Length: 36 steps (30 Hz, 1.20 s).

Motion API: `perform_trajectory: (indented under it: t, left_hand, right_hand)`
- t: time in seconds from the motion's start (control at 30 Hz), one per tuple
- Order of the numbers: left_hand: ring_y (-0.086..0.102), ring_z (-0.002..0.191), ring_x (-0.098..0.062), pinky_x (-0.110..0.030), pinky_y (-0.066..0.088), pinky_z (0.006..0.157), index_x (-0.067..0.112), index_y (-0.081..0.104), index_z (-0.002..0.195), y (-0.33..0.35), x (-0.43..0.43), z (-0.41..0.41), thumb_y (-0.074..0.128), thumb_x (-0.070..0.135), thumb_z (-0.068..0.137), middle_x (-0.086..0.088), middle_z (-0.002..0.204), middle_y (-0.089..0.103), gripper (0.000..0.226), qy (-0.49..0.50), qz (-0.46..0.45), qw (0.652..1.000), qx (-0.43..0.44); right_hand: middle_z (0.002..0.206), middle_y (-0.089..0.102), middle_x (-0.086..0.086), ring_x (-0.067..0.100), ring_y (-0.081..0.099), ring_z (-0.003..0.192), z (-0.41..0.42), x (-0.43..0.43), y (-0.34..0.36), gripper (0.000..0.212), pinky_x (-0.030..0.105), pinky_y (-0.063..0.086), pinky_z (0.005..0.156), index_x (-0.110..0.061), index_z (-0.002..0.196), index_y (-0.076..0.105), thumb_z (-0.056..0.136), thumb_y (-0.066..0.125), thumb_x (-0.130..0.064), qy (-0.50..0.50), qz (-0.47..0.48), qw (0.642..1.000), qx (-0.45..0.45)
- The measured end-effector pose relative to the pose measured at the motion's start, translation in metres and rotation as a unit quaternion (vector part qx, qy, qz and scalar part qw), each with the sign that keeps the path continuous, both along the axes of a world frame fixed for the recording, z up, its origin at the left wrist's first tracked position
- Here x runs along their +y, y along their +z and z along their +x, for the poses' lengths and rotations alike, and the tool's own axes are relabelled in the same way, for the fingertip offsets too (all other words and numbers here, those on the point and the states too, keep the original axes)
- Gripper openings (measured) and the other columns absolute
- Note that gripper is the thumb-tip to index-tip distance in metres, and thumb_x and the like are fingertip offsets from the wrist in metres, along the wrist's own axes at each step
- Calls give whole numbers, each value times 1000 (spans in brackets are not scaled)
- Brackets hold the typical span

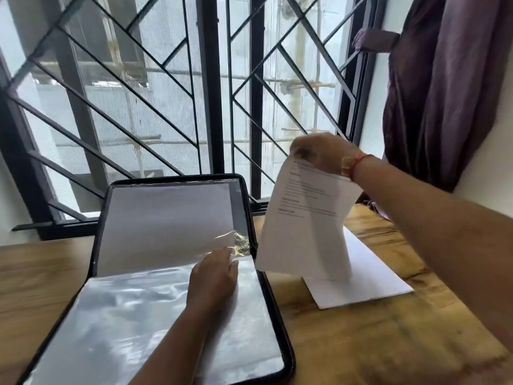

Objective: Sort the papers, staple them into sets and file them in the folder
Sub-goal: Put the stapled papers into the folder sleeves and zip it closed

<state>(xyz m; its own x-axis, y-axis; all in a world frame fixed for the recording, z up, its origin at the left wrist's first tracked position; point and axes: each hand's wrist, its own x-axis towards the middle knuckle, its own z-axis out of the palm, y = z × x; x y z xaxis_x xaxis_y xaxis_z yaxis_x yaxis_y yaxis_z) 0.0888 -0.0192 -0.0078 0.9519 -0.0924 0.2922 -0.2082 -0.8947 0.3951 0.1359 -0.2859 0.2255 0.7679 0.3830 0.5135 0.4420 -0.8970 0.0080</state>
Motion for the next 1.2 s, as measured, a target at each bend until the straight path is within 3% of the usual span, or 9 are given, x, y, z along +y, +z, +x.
perform_trajectory:
  t: [0.3,0.37,0.43,0.53,0.67,0.77,0.97,1.07,1.2]
  left_hand:
    - [59,118,-30,-33,40,92,12,65,118,9,9,6,40,24,108,-13,123,66,29,23,-295,955,36]
    - [64,93,-28,-32,45,76,18,64,92,23,10,-3,35,37,108,-13,95,66,38,33,-433,900,27]
    - [65,65,-18,-23,52,55,21,62,81,37,12,-10,26,51,105,-2,72,67,53,44,-598,799,40]
    - [71,75,-27,-34,61,65,15,70,91,38,20,-6,29,63,101,-15,89,75,64,17,-652,747,133]
    - [68,99,-40,-55,50,93,11,74,106,26,29,1,44,63,97,-24,113,71,60,-10,-646,744,171]
    - [70,91,-28,-36,53,79,11,70,107,24,34,1,67,26,87,-8,100,76,25,-72,-608,776,152]
    - [73,83,-16,-25,59,71,6,63,111,14,38,6,65,-12,84,-6,94,77,32,-106,-535,830,120]
    - [72,86,-15,-24,58,76,3,64,112,13,36,6,55,-12,94,-9,98,75,25,-91,-501,854,108]
    - [72,85,-12,-22,57,75,1,64,110,12,33,3,52,-6,99,-6,96,76,19,-84,-483,868,86]
  right_hand:
    - [90,67,-4,17,63,90,-18,-21,30,8,31,49,86,-22,90,64,93,58,-17,7,244,968,-64]
    - [87,67,0,17,62,86,-14,-24,-2,9,30,49,80,-17,87,65,92,60,-11,-17,323,946,-29]
    - [84,69,0,19,65,83,-8,-29,-48,12,34,53,79,-18,85,67,90,61,-8,-35,422,906,14]
    - [83,72,2,21,71,82,-7,-25,-117,14,36,57,75,-16,85,69,89,61,-6,-66,508,856,68]
    - [85,66,4,9,63,81,-16,-19,-186,13,24,41,73,-14,88,65,94,58,-4,-95,507,854,70]
    - [94,66,7,22,60,94,-13,-28,-198,10,25,38,77,-13,99,65,96,58,-7,-97,468,875,73]
    - [118,63,18,38,58,109,-9,-26,-212,42,39,46,87,-11,126,58,87,71,-15,-219,322,919,68]
    - [132,57,20,38,50,124,-8,-4,-213,62,50,43,100,-8,135,53,81,78,-26,-165,218,962,1]
    - [143,52,8,29,38,141,-9,36,-214,64,52,32,110,-18,142,45,87,70,-39,-58,143,986,65]
